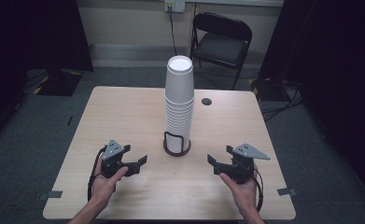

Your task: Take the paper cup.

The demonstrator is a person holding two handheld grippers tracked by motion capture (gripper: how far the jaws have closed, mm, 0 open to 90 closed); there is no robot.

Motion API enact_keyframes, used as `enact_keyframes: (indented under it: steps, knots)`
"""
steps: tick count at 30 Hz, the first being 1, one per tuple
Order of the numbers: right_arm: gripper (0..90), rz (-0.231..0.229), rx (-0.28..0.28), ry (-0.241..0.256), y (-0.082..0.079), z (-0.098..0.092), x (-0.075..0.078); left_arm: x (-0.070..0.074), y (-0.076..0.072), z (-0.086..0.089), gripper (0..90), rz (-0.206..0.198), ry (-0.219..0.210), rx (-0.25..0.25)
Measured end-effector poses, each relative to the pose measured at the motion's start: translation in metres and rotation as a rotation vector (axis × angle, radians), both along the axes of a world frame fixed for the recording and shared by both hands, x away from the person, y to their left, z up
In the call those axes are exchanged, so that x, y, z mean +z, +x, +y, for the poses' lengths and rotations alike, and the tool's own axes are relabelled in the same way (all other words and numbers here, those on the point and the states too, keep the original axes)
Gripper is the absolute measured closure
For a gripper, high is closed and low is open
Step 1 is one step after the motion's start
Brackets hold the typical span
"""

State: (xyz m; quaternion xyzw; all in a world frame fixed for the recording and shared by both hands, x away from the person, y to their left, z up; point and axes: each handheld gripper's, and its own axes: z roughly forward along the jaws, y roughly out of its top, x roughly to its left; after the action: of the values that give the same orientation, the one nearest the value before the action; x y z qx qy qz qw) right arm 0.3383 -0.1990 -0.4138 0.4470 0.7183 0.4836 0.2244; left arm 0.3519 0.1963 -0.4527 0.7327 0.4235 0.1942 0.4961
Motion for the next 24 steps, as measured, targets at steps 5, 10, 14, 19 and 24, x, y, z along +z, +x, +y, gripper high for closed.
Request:
enact_keyframes:
  steps: [5,10,14,19,24]
  knots:
    - [15.9,0.001,0.034,0.039,0.006,0.015,0.008,0.001,-0.002,0.003,17.1,-0.001,-0.010,0.003]
    - [15.9,-0.037,0.049,0.061,0.012,0.024,0.023,0.001,-0.002,0.006,17.2,0.000,-0.011,0.008]
    - [15.9,-0.048,0.062,0.071,0.015,0.026,0.030,0.001,-0.001,0.005,17.4,0.002,-0.008,0.004]
    - [15.9,-0.059,0.075,0.093,0.020,0.023,0.042,0.001,-0.004,0.005,17.5,0.003,-0.001,-0.005]
    - [15.7,-0.076,0.108,0.117,0.025,0.024,0.056,0.001,-0.006,0.006,17.5,0.001,-0.004,-0.003]
